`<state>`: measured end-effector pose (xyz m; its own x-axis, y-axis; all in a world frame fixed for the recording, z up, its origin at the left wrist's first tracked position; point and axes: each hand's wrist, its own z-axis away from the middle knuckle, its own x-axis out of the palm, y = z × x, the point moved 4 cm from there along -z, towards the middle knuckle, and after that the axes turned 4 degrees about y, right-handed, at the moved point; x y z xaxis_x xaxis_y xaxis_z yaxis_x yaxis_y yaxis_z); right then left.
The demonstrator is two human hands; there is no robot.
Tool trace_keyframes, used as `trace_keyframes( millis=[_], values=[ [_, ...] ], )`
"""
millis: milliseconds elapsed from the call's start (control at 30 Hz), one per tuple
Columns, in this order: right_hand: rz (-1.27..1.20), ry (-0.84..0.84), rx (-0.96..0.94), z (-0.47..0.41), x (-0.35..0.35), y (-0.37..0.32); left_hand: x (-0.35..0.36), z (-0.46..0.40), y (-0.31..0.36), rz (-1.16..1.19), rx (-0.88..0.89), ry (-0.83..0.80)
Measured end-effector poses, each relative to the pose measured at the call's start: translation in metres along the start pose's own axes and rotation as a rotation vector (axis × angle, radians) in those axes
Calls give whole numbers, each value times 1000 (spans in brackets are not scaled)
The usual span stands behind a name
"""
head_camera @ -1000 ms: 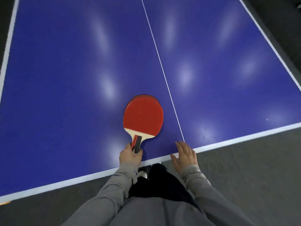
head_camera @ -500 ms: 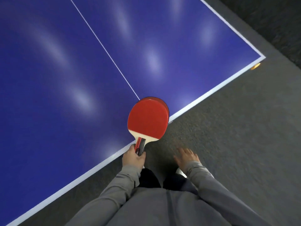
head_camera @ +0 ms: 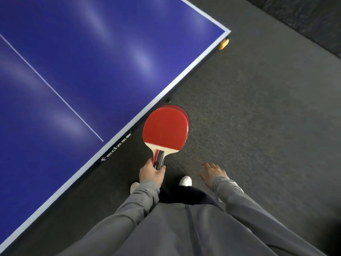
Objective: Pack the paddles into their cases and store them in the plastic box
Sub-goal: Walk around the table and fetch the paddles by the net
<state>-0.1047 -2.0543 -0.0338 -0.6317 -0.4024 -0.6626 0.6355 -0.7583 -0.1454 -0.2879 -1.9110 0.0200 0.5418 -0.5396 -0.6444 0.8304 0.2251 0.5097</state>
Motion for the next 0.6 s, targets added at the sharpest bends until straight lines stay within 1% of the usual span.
trace_keyframes(
  millis=[167, 267, 433, 600],
  values=[
    [-95, -23, 141, -2, -25, 83, 46, 4, 59, -63, 88, -54],
    [-140, -36, 208, -4, -36, 118, 64, -1, 94, -130, 154, -68],
    [-226, -32, 262, -24, -67, 143, 92, -23, 153, -193, 243, -113],
    [-240, -57, 292, -73, -122, 160, 128, -67, 225, -212, 308, -169]
  ],
)
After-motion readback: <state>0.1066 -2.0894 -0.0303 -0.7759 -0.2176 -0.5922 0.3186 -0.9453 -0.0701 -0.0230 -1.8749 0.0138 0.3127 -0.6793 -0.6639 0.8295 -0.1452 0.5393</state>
